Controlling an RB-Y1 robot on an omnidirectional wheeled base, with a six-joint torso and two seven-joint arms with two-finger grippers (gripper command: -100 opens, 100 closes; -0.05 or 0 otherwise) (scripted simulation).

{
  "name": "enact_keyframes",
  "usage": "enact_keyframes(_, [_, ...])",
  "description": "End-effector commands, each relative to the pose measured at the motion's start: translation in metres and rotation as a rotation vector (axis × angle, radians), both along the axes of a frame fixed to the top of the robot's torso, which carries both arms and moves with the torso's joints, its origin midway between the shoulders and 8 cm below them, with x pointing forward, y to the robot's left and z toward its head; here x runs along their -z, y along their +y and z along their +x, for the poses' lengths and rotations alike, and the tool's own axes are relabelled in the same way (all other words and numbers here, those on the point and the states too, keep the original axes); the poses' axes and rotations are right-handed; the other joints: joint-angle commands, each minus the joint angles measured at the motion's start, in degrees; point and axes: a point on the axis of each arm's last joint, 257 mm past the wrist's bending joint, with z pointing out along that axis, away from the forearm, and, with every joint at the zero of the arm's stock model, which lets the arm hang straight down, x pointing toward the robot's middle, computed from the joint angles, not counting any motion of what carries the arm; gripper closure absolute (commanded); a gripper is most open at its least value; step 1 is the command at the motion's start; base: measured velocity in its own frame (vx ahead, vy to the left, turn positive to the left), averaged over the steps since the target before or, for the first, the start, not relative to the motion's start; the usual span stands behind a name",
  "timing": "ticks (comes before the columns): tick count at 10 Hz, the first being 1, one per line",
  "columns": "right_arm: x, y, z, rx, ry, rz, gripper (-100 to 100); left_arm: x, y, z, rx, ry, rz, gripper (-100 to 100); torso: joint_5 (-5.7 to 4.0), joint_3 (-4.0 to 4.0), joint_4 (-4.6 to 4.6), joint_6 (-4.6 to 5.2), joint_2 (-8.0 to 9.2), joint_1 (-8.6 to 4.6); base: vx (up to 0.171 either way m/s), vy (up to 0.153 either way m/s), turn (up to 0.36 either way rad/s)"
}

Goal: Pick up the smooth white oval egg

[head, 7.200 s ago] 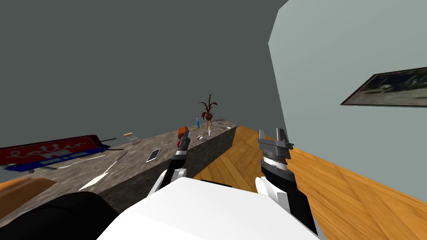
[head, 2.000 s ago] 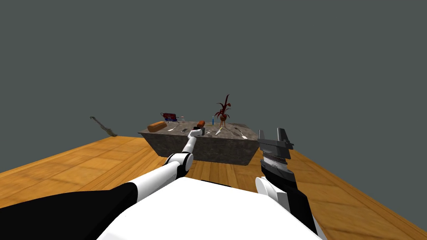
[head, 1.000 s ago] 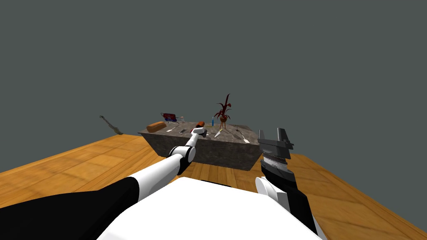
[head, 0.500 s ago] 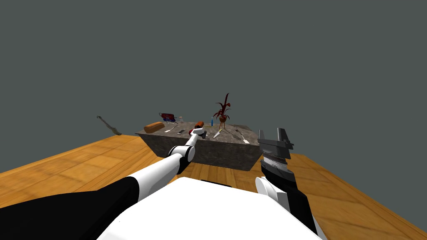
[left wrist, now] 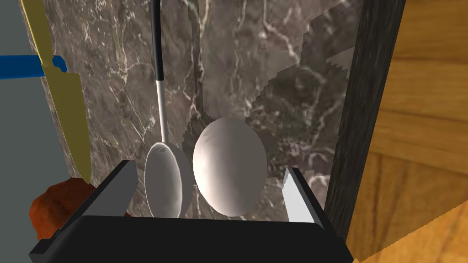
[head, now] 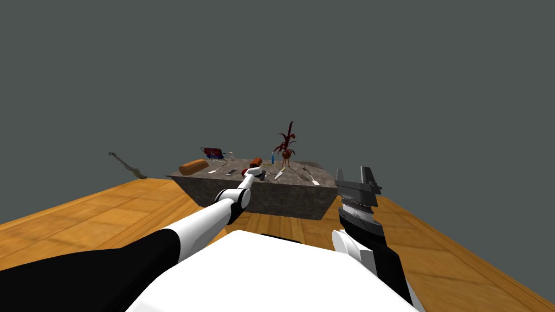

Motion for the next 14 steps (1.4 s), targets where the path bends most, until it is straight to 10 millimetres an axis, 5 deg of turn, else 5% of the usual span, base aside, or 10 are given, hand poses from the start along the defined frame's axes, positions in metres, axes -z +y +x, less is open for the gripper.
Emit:
enact_keyframes(1, [0.0, 0.0, 0.0, 0.0, 0.0, 0.0, 0, 0.003, 0.01, 0.0, -0.01, -0.002, 0.0, -100, 0.0, 0.0, 0.0, 0.0, 0.0, 0.0, 0.002, -0.032, -0.051])
enact_keyframes(2, [0.0, 0.0, 0.0, 0.0, 0.0, 0.0, 0, 0.002, 0.004, 0.0, -0.005, 0.0, 0.0, -100, 0.0, 0.0, 0.0, 0.0, 0.01, -0.01, 0.0, -0.014, -0.006])
enact_keyframes(3, [0.0, 0.0, 0.0, 0.0, 0.0, 0.0, 0, 0.002, 0.005, 0.0, -0.006, -0.001, 0.0, 100, 0.01, 0.01, 0.0, -0.01, 0.01, 0.05, 0.0, 0.0, 0.0])
enact_keyframes(7, [0.0, 0.0, 0.0, 0.0, 0.0, 0.0, 0, 0.002, 0.004, 0.0, -0.006, -0.001, 0.0, 100, 0.02, 0.0, 0.0, 0.0, 0.0, 0.11, 0.0, 0.0, 0.0])
enact_keyframes(8, [0.0, 0.0, 0.0, 0.0, 0.0, 0.0, 0, 0.002, 0.004, 0.0, -0.006, -0.001, 0.0, 0, 0.02, 0.0, 0.0, 0.0, 0.0, 0.11, 0.0, 0.0, 0.0])
enact_keyframes(9, [0.0, 0.0, 0.0, 0.0, 0.0, 0.0, 0, -0.004, -0.019, 0.001, 0.018, 0.003, 0.0, 100, 0.02, 0.01, 0.01, 0.0, 0.01, 0.11, 0.001, 0.05, 0.171])
enact_keyframes(13, [0.0, 0.0, 0.0, 0.0, 0.0, 0.0, 0, -0.009, -0.037, 0.001, 0.034, 0.003, 0.001, 100, 0.07, 0.04, 0.02, -0.04, 0.06, 0.33, -0.002, 0.052, 0.072])
enact_keyframes(14, [0.0, 0.0, 0.0, 0.0, 0.0, 0.0, 0, -0.009, -0.038, 0.001, 0.035, 0.005, 0.001, 0, 0.05, 0.03, 0.02, -0.04, 0.05, 0.23, 0.0, 0.0, 0.0])
